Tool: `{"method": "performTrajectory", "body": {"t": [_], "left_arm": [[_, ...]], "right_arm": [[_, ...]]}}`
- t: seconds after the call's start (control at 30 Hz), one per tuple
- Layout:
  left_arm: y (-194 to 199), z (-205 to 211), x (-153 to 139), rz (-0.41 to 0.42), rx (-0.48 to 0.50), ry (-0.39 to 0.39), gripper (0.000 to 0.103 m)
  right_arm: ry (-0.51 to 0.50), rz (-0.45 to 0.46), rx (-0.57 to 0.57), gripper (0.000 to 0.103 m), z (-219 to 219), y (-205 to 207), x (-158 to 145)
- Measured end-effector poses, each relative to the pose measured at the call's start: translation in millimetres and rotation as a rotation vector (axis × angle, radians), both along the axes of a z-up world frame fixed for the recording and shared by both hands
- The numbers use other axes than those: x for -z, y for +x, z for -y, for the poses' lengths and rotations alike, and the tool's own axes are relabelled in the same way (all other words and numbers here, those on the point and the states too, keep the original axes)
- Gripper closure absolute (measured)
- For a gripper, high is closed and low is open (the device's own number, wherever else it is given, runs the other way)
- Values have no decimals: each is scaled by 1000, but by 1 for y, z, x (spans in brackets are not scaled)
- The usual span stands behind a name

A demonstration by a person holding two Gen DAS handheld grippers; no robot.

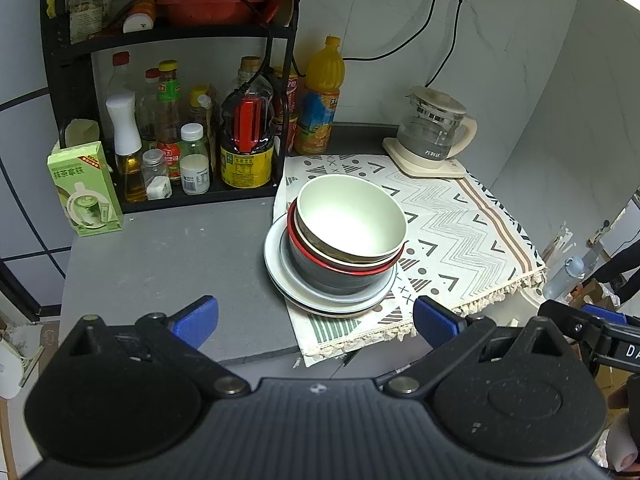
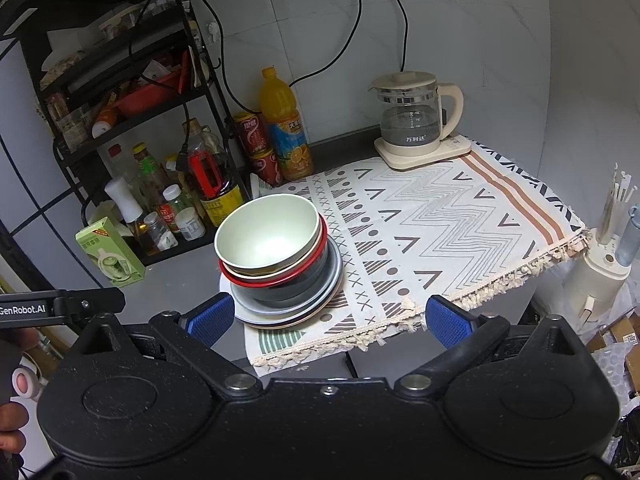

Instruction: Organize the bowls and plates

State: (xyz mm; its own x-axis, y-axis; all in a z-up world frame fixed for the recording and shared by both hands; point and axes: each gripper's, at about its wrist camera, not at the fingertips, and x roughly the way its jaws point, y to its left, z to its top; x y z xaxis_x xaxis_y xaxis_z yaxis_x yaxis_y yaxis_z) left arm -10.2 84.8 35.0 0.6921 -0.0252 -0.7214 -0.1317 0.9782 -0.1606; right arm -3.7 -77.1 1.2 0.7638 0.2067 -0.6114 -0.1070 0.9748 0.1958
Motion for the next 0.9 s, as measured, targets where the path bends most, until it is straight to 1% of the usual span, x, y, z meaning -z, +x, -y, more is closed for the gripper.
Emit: {"method": "performTrajectory", "body": {"t": [0.23,0.43,0.57,0.63,0.7,0.8,0.9], "left_arm": [[6,2,6,-18,11,-2,1],[8,9,5,-19,21,0,1],[10,16,6,-26,28,11,1],[10,20,6,-15,42,20,1],[13,25,8,-19,34,37,1],[18,30,9,-35,38,18,1],[21,38,11,-32,51,41,1]], "right_arm": [[1,-12,19,0,4,2,6],[5,-11,25,0,8,0,7],[9,-11,30,0,12,-1,8],[4,-6,25,0,13,-3,9],[-1,-10,20,0,13,-4,9],[-4,-19,18,0,19,-8,10],[-14,-25,22,0,24,-10,13]]}}
